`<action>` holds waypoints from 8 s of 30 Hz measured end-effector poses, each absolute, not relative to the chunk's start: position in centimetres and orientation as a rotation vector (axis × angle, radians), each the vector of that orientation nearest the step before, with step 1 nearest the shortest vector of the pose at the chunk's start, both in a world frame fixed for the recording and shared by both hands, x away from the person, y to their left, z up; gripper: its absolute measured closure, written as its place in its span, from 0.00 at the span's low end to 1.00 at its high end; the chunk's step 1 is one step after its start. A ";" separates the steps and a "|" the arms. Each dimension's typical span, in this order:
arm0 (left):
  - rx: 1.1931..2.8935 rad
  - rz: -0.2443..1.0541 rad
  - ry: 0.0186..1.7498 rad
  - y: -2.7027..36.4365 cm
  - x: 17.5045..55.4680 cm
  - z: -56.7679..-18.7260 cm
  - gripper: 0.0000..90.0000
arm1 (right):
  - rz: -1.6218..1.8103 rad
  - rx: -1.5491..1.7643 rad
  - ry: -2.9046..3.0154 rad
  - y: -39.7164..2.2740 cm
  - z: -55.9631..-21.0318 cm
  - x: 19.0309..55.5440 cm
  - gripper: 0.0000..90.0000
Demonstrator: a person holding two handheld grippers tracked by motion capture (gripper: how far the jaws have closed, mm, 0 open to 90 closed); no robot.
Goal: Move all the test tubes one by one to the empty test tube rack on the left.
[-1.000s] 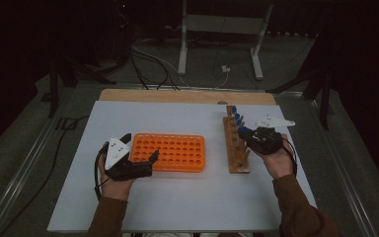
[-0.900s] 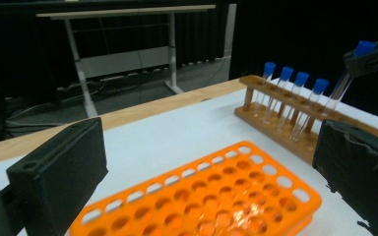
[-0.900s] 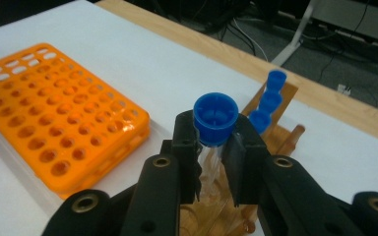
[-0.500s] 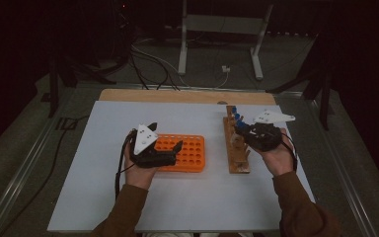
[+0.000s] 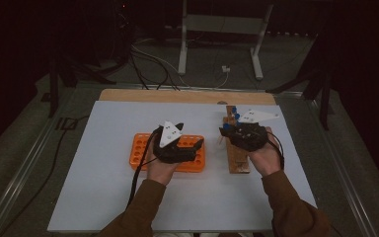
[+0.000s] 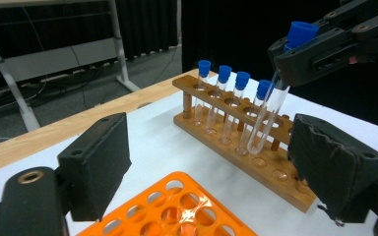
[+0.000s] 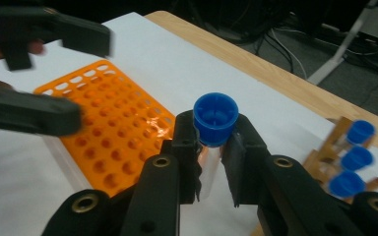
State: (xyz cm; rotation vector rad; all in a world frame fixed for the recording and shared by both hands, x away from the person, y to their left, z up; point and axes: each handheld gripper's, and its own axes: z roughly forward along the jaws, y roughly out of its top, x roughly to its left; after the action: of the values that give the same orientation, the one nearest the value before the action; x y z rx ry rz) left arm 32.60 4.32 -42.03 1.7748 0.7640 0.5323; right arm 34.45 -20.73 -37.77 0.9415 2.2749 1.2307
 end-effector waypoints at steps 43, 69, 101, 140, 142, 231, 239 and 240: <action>1.837 0.449 0.694 1.9 33.8 -43.8 0.87 | 1.356 0.947 2.270 -19.9 -37.1 34.1 0.42; 1.837 0.373 0.749 3.0 32.7 -46.2 0.87 | 1.272 1.077 2.107 -24.3 -39.1 33.9 0.00; 1.917 0.356 0.778 2.7 31.6 -49.6 0.87 | 1.285 1.135 2.078 -27.0 -41.4 32.6 0.00; 1.811 0.398 0.863 6.3 30.6 -46.6 0.31 | 1.246 1.138 2.101 -27.0 -42.2 33.6 0.05; 1.801 0.424 0.888 7.0 30.3 -46.2 0.24 | 1.234 1.138 2.111 -26.8 -42.3 33.9 0.08; 1.745 0.478 0.905 7.9 31.5 -43.3 0.13 | 1.313 0.959 2.217 -19.4 -38.5 35.7 0.85; 1.767 0.488 0.869 6.4 32.2 -43.1 0.21 | 1.350 0.920 2.265 -17.4 -38.2 35.4 0.85; 1.771 0.486 0.862 6.2 32.3 -43.1 0.24 | 1.355 0.916 2.271 -17.1 -38.1 35.3 0.85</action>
State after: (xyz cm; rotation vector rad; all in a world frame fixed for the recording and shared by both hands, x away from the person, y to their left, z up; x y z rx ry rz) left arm 32.25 6.17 -43.08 1.7707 0.8622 0.4856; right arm 35.34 -17.12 -38.15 0.9160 2.2712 1.3553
